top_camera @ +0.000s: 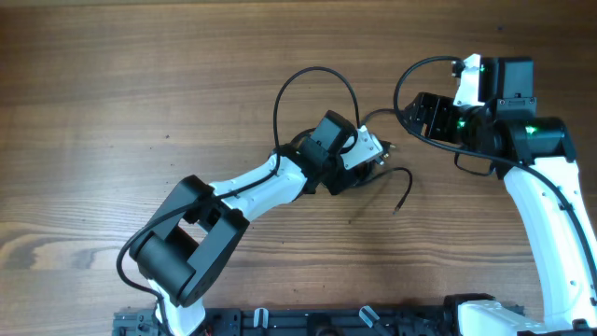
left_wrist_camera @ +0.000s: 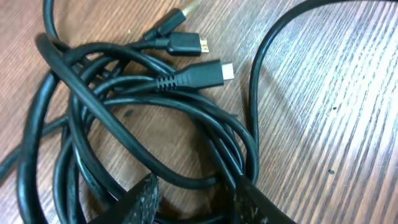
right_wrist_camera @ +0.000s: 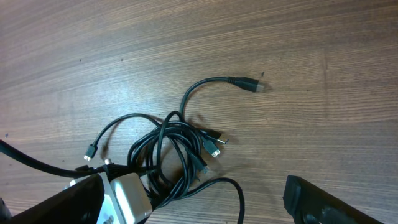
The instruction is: Untangle cables
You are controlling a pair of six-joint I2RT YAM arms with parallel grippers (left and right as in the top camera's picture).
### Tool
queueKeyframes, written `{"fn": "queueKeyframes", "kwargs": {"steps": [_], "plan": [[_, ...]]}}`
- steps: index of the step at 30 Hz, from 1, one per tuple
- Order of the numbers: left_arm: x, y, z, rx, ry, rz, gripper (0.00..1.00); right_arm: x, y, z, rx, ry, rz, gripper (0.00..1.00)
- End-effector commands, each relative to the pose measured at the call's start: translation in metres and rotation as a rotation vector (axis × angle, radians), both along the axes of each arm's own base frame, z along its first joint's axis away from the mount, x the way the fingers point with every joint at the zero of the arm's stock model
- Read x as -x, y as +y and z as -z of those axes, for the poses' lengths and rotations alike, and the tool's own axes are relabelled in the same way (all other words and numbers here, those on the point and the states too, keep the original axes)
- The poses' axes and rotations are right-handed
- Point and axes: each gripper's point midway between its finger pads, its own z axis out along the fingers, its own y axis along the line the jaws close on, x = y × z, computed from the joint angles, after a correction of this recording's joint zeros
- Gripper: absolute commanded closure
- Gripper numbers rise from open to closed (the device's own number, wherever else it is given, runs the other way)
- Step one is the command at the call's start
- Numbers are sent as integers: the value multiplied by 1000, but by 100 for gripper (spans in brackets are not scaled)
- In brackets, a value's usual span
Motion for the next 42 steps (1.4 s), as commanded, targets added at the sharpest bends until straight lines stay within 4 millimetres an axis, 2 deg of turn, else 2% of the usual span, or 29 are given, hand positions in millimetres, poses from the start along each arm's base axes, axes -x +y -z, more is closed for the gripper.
{"fn": "queueKeyframes", "kwargs": {"steps": [1,4,7,8,9,10,11,13,15,16,18,20,22,24,26,29,31,35,37,39,41,42], "plan": [[13,-3,12,-19,60,19,62,-3,2,-7,-1,-16,-27,6],[28,0,30,-69,110,39,61,-3,2,-7,1,-17,-31,6],[28,2,46,-90,127,36,63,-2,2,-6,1,-14,-31,6],[28,1,45,-87,124,36,70,-2,2,-6,1,-14,-31,6],[27,1,45,-85,120,35,86,-2,3,-6,1,-14,-31,6],[22,1,44,-86,98,25,96,-2,3,-6,1,-13,-31,6],[18,1,41,-87,77,16,96,-2,3,-6,1,-12,-31,6],[-4,2,14,-70,-6,-85,96,0,7,-6,-19,-7,-44,6],[-22,-1,-45,76,-8,-269,96,1,21,-10,-82,-17,-115,6],[-24,-1,-77,167,15,-350,96,2,25,-12,-99,-21,-130,6],[-15,4,-135,348,118,-424,96,4,37,-15,-135,-30,-186,6],[0,9,-180,512,270,-419,96,7,49,-21,-179,-50,-256,6],[9,16,-208,625,412,-411,96,7,58,-27,-210,-75,-304,7],[14,28,-222,708,605,-412,96,7,69,-36,-262,-108,-358,11],[11,38,-227,743,700,-436,96,16,86,-48,-327,-159,-497,12],[-4,51,-231,797,818,-584,96,31,108,-63,-407,-213,-655,12],[-11,51,-240,853,885,-642,96,35,119,-62,-407,-209,-688,13],[-15,49,-251,912,1009,-720,96,23,127,-41,-352,-146,-625,27],[-12,48,-252,910,1038,-721,96,18,135,-41,-349,-168,-641,34],[-8,46,-253,905,1078,-715,96,7,138,-41,-338,-175,-579,35],[-8,46,-253,910,1132,-755,96,7,150,-45,-344,-194,-601,36],[-8,46,-253,912,1158,-773,96,5,153,-44,-329,-196,-588,42]]}}
